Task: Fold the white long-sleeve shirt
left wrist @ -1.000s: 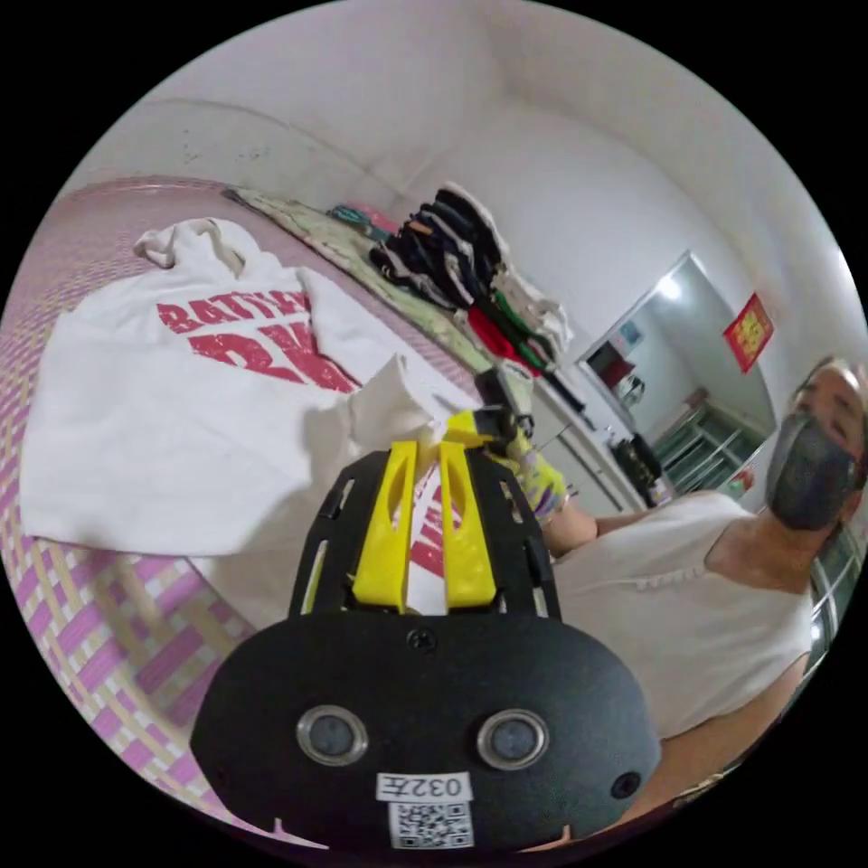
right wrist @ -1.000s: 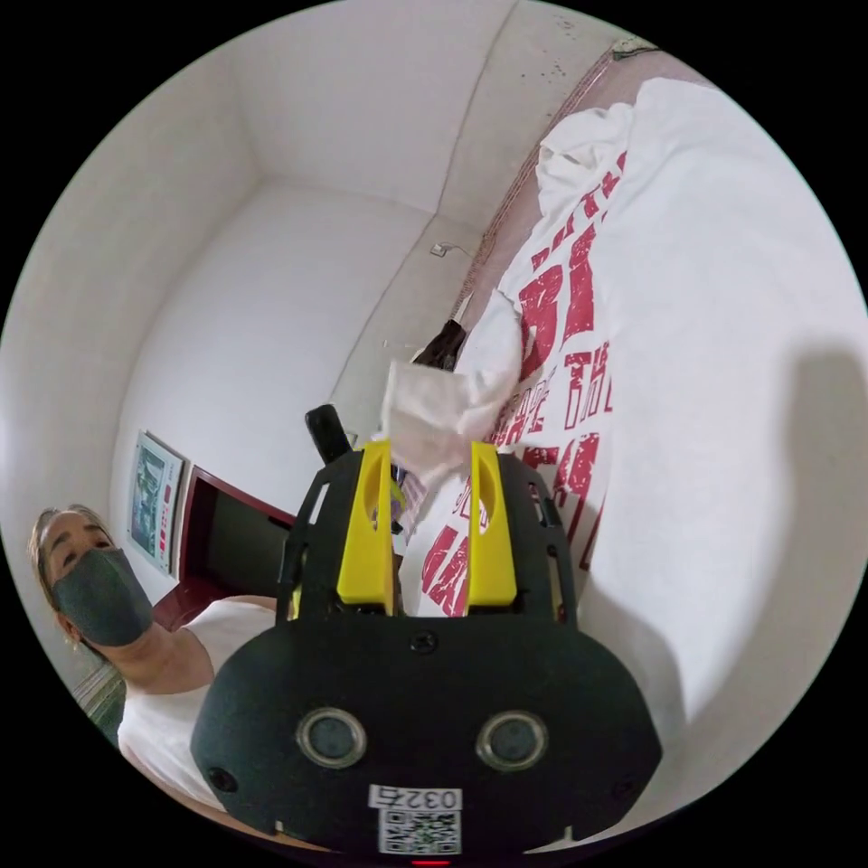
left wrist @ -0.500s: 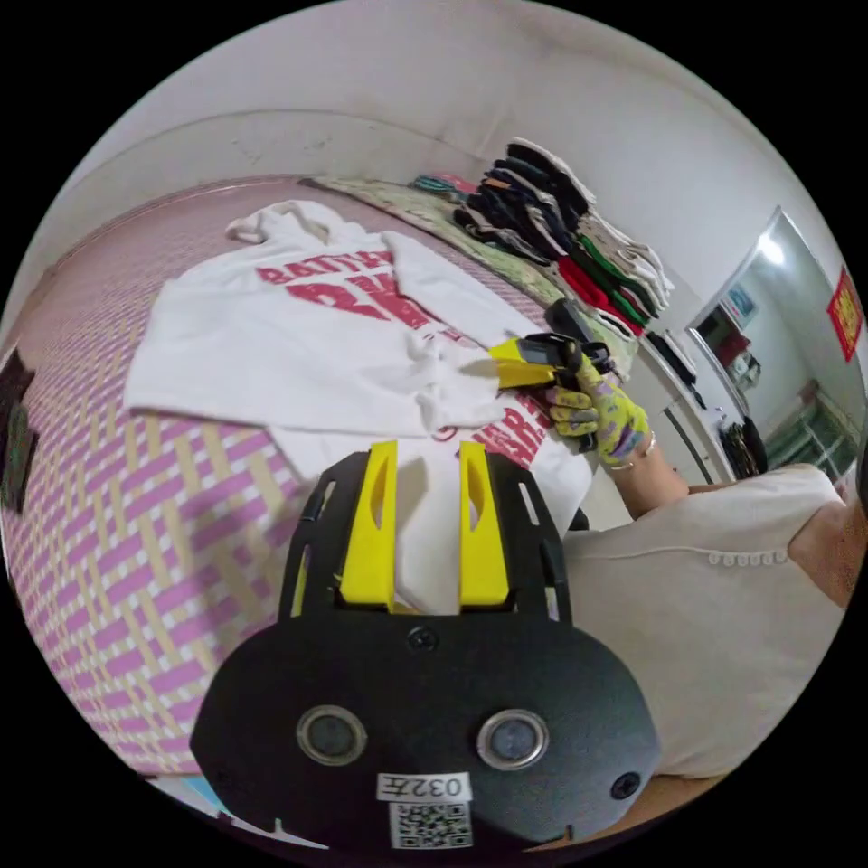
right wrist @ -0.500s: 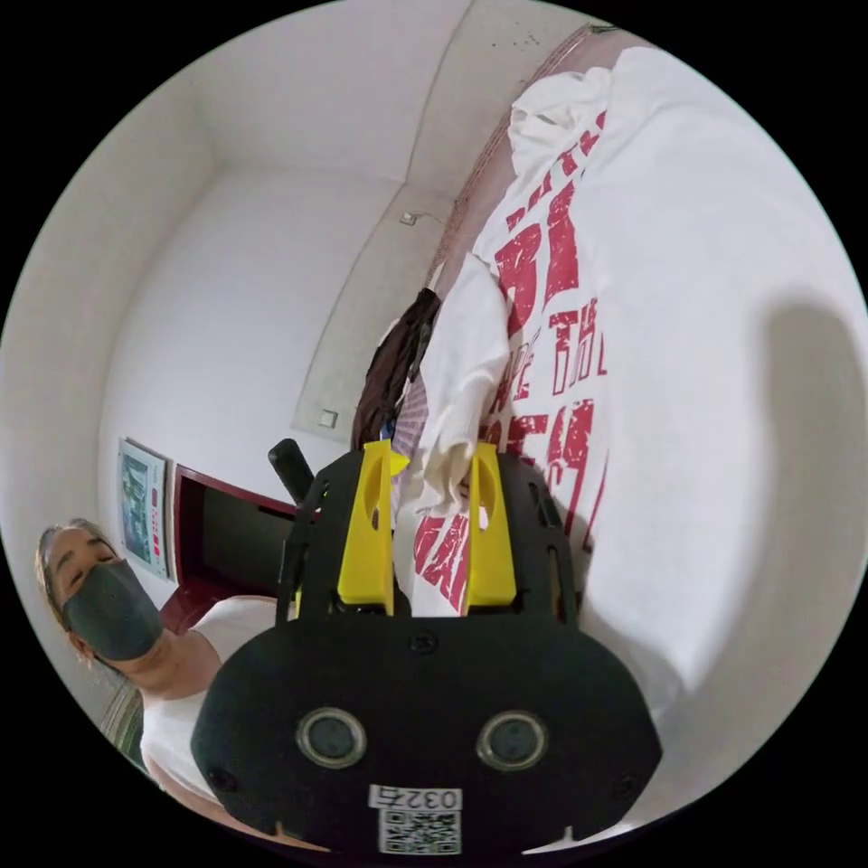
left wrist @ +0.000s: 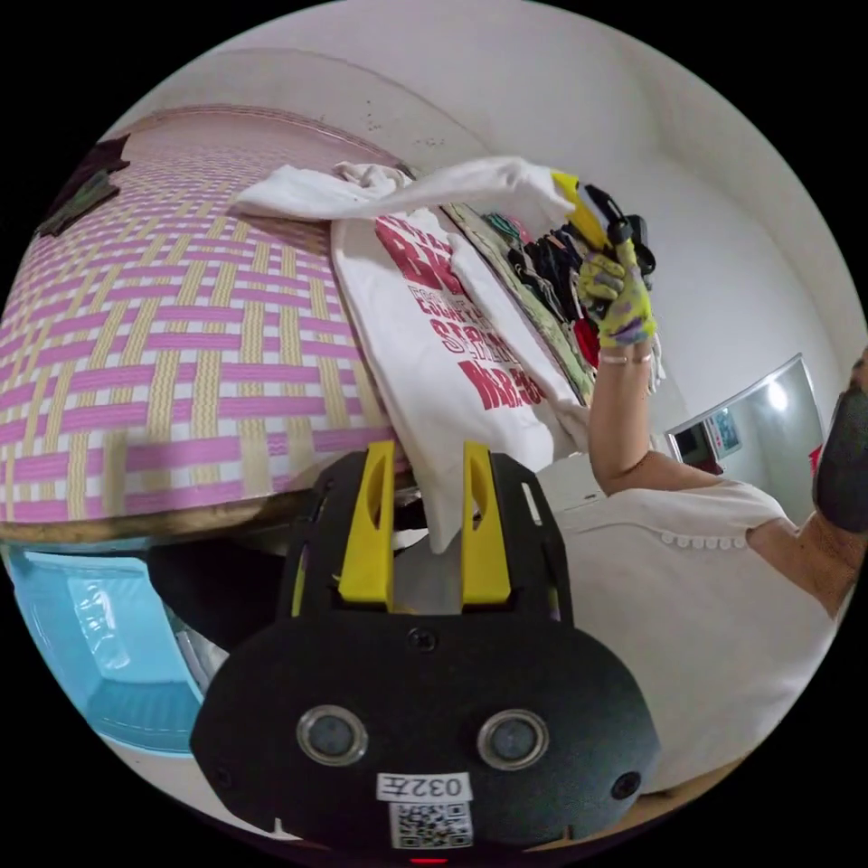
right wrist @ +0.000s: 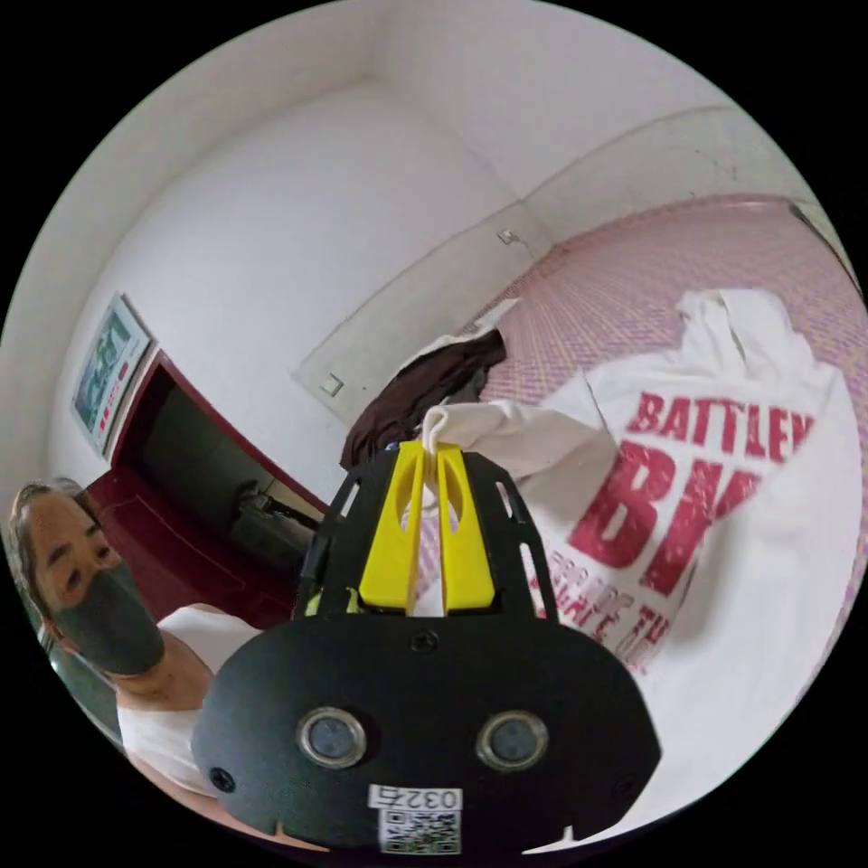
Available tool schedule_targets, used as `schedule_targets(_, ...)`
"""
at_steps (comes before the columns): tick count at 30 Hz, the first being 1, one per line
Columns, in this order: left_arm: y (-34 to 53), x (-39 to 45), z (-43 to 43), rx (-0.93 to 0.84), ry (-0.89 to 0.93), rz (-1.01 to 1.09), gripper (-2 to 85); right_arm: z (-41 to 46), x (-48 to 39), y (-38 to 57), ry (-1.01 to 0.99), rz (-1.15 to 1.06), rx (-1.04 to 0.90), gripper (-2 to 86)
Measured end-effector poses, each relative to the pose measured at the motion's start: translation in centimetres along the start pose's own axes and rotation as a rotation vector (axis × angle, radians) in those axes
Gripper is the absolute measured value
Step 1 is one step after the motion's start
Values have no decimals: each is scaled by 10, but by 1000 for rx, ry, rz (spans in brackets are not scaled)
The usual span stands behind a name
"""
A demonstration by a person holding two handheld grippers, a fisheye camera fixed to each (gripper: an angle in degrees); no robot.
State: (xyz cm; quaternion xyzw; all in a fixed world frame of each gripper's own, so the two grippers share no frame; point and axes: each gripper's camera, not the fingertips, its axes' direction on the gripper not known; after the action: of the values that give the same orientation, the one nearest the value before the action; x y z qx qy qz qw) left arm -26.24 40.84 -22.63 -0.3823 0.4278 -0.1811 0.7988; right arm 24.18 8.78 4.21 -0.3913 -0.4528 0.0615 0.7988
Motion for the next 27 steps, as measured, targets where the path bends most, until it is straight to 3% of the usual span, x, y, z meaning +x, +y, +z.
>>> schedule_targets(4, -1, 4, 6, -10, -51, -12, 51, 33, 8, -51, 67, -19, -68, 0)
schedule_targets(8, -2, -6, -4, 24, 90, -23, 21, 38, 65, -83, -29, 124, -102, -2)
schedule_targets(13, -17, 14, -15, 49, 137, 47, -2, -67, 63, -106, -38, 105, 93, -4)
schedule_targets(18, -55, 62, 2, 3, 220, 197, -3, -237, 32, -89, 102, 69, 328, -3)
schedule_targets(23, -80, 98, 61, -156, 239, 271, -2, -324, 55, -33, 393, 201, 379, -3)
schedule_targets(27, -87, 104, 105, -265, 237, 244, 3, -314, 124, 13, 440, 378, 269, -1)
